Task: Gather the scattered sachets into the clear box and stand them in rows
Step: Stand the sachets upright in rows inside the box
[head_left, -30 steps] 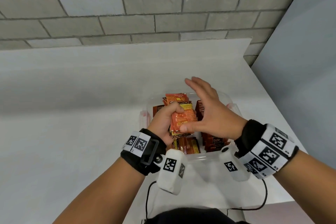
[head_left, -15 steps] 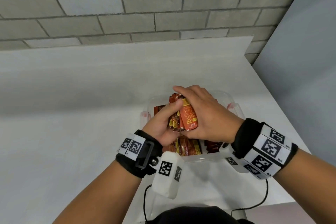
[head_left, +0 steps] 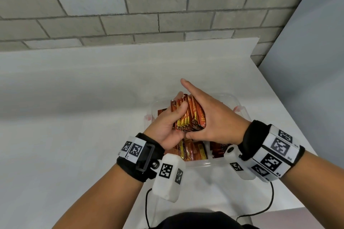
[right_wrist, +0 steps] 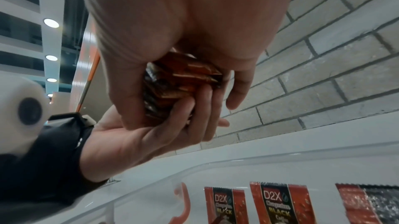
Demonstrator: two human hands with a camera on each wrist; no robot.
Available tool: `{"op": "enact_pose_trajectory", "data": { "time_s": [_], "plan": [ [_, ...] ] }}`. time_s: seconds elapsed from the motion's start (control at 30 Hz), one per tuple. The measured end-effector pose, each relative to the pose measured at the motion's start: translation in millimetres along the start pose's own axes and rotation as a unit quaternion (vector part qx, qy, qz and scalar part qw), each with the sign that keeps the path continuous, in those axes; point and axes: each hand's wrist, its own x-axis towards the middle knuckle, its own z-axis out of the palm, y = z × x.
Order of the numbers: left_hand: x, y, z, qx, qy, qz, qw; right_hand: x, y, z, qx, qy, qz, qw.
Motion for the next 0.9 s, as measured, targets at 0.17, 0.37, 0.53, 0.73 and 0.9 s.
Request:
{"op": "enact_pose_trajectory", "data": {
  "time_s": [0.17,0.37,0.53,0.73,0.9],
  "plan": [
    [-2,0,2,0.000,-0.030,-0.017,0.999,1,-3,4,0.006,-0.010,0.007,1.000],
    [-2,-2,0,0.018,0.002,-0.005,1.000,3,1,7,-0.019,-0.008,0.016,1.000],
    [-3,-3,0,0.001,0.023,-0.035,0.999,5,-1,10,-0.083,-0.038,0.016,0.996],
    [-4,-2,5,0.009,0.074,-0.038,0.996,10,-7,10,-0.124,-0.057,0.019,0.990],
    [-3,-1,6,0.007,0.068,-0.028,0.997,14,-11,9,-0.109,-0.068,0.048,0.991]
  ]
}}
